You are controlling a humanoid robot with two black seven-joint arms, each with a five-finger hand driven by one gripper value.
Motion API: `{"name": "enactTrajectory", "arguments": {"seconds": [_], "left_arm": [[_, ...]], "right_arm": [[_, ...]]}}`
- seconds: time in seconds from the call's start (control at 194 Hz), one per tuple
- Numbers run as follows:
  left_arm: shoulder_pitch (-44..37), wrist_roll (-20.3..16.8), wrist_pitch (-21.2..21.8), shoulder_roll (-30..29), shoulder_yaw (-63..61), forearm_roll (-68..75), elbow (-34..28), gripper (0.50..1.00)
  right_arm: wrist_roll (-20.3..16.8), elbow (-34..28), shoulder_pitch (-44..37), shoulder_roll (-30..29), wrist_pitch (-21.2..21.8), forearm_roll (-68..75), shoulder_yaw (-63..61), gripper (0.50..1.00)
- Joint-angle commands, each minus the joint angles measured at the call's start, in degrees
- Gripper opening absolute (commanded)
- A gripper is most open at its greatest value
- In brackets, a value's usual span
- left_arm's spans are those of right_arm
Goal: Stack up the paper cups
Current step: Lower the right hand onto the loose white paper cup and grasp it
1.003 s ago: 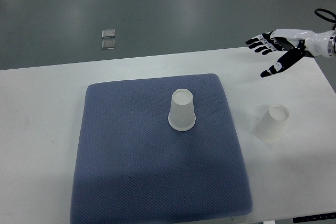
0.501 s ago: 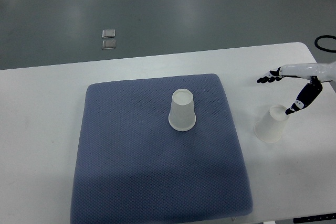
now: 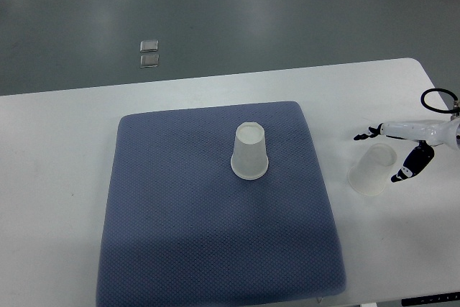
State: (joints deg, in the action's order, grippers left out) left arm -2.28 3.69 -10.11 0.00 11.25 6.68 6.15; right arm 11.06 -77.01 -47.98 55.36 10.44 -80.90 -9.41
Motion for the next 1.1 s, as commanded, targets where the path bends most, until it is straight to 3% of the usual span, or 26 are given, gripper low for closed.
{"name": "enactTrajectory", "arguments": {"seconds": [0.0, 0.181, 0.3, 0.336, 0.45, 0.625, 0.734, 0.982, 1.096], "left_arm": [[0.0, 0.0, 0.0, 0.0, 0.0, 0.0, 0.0, 1.0], [0.0, 0.0, 0.0, 0.0, 0.0, -0.09, 0.0, 1.0], [0.0, 0.0, 0.0, 0.0, 0.0, -0.09, 0.0, 1.0], [0.0, 0.0, 0.0, 0.0, 0.0, 0.0, 0.0, 1.0], [0.0, 0.0, 0.0, 0.0, 0.0, 0.0, 0.0, 1.0], [0.0, 0.0, 0.0, 0.0, 0.0, -0.08, 0.0, 1.0], [0.0, 0.0, 0.0, 0.0, 0.0, -0.08, 0.0, 1.0], [0.0, 0.0, 0.0, 0.0, 0.0, 0.0, 0.0, 1.0], [0.0, 0.0, 0.0, 0.0, 0.0, -0.08, 0.0, 1.0]], "right_arm": [[-0.08, 0.99, -0.01, -0.69, -2.18, -0.49, 1.32, 0.917], [-0.16, 1.51, 0.43, -1.57, -3.67, -1.19, 1.59, 0.901], [-0.16, 1.6, 0.52, -1.92, -4.29, -1.28, 1.68, 0.86], [-0.16, 1.6, 0.52, -2.01, -4.29, -1.37, 1.76, 0.825], [-0.08, 1.6, 0.61, -2.01, -4.38, -2.6, 2.47, 0.782], [0.01, 1.86, 0.69, -2.27, -4.38, -3.83, 2.64, 0.658], [0.1, 1.86, 0.52, -2.28, -4.38, -3.74, 2.56, 0.623], [0.8, 1.86, -3.17, -2.19, -3.67, -3.13, 1.41, 0.627], [3.44, 1.78, -7.83, -2.28, -2.45, -2.77, 1.41, 0.633]]}}
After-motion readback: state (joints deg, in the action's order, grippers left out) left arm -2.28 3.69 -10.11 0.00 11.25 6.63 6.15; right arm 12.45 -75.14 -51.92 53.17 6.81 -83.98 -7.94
